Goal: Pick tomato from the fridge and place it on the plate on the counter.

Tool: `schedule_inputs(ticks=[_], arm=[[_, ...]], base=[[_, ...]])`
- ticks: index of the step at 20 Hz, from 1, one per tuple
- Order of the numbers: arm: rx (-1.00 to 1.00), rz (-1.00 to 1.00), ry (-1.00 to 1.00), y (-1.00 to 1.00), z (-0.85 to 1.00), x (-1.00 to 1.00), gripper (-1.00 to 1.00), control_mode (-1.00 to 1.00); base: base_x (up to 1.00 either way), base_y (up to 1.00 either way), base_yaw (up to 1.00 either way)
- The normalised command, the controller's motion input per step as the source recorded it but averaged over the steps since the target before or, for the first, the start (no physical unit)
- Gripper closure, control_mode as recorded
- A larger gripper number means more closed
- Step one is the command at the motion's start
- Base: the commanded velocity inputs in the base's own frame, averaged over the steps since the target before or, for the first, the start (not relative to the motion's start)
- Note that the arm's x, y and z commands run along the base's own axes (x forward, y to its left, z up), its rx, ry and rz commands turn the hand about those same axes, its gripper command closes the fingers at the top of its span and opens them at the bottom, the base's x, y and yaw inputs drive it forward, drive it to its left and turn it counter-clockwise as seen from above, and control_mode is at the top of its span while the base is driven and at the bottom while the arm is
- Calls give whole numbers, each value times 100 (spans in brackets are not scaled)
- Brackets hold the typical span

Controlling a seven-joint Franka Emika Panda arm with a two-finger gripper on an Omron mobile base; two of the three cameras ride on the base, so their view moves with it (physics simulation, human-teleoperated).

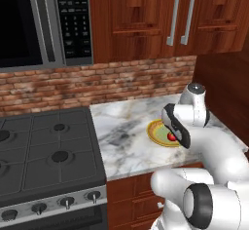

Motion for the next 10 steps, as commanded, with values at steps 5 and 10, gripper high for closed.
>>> schedule_inputs(ticks=[5, 10], arm=[[0, 0, 19, 12, 68, -100, -100, -100], [0, 0, 26, 20, 68, -94, -100, -100]], base=[[0, 0, 0], [0, 0, 0]])
